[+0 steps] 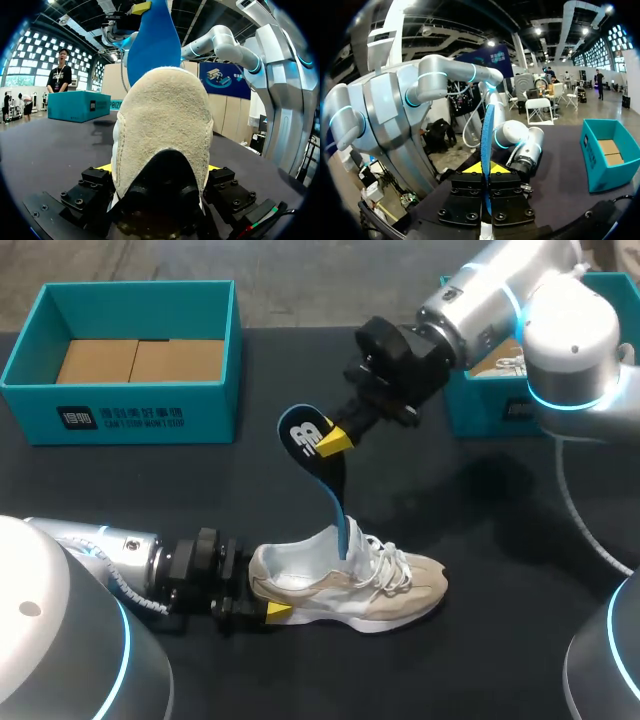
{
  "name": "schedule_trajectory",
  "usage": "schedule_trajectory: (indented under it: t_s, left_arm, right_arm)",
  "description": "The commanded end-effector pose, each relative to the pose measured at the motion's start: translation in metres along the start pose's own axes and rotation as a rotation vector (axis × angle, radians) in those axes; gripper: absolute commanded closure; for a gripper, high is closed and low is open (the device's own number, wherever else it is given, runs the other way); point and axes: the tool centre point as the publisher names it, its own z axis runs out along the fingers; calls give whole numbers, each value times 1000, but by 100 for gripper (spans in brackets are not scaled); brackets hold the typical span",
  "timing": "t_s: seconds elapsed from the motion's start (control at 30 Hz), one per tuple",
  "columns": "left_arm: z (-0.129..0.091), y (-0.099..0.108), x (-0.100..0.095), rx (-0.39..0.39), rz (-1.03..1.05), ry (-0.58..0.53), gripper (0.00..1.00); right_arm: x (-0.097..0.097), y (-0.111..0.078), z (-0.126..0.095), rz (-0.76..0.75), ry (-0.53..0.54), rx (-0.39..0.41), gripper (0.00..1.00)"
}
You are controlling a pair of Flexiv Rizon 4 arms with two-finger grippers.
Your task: Take the shoe out of the shoebox, open the shoe tongue, remove and reinsert the insole, then place the shoe into the shoebox
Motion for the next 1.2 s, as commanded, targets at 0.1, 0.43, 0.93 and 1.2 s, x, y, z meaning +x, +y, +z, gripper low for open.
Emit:
schedule_trajectory:
  t_s: [0.1, 0.43, 0.93, 1.2]
  left_arm:
    - [0, 3, -1, 0, -1, 1, 100]
    - [0, 3, -1, 0, -1, 1, 100]
    - [0, 3, -1, 0, -1, 1, 100]
    - [0, 3, -1, 0, -1, 1, 100]
  right_arm:
    - [4, 24, -11, -23, -21, -9, 100]
    - [30, 69, -43, -46, -149, -86, 100]
    - [45, 69, -52, 63, -291, -129, 100]
    - [52, 68, -69, 53, -299, -217, 100]
